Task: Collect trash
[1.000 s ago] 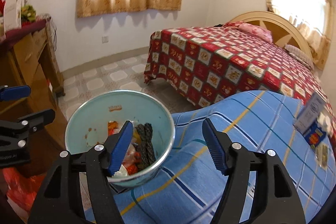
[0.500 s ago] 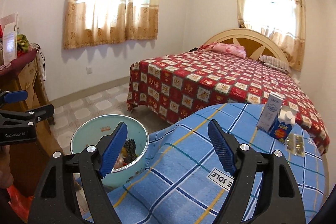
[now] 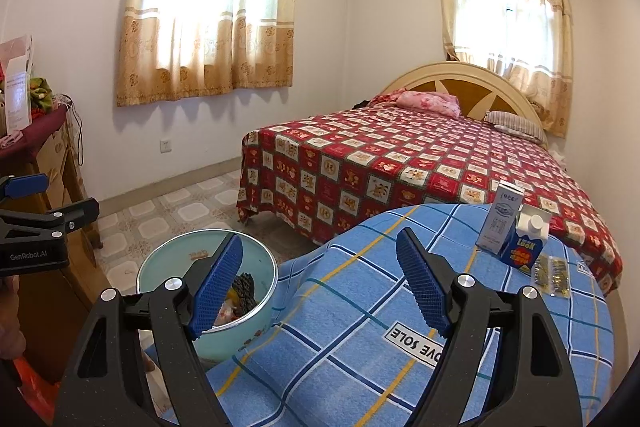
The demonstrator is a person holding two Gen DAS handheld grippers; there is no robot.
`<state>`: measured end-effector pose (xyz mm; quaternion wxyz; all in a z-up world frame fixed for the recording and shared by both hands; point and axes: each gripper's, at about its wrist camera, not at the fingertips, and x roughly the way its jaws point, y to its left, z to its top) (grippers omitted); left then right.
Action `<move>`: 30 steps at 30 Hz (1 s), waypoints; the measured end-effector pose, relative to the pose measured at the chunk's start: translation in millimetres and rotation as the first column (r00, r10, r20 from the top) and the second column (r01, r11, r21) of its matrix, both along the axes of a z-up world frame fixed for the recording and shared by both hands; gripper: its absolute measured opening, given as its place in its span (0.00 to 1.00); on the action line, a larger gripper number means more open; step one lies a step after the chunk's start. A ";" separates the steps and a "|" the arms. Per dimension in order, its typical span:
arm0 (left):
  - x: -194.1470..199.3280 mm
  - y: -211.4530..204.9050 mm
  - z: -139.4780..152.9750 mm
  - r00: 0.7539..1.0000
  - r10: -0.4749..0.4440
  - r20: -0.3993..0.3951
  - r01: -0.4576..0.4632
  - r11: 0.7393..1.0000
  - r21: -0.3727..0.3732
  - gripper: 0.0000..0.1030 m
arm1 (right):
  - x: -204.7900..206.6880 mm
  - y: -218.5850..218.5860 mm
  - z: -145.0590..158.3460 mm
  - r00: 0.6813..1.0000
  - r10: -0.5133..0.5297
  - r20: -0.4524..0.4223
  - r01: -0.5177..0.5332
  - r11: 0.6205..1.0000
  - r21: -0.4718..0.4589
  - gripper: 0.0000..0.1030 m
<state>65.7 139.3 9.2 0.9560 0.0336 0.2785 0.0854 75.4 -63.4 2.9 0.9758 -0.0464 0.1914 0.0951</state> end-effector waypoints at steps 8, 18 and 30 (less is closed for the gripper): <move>-1.0 -0.4 0.7 1.000 0.000 0.000 0.000 1.000 0.002 0.94 | -3.1 -2.1 1.0 1.000 -0.002 -0.003 0.002 1.000 0.007 0.76; -1.1 -1.4 0.7 1.000 0.001 -0.001 -0.001 1.000 0.003 0.94 | -4.4 -2.8 0.6 1.000 -0.001 -0.006 0.001 1.000 0.009 0.76; -4.5 1.3 1.4 1.000 0.004 -0.006 -0.004 1.000 0.005 0.94 | -5.7 0.2 1.0 1.000 -0.001 -0.013 0.001 1.000 0.012 0.76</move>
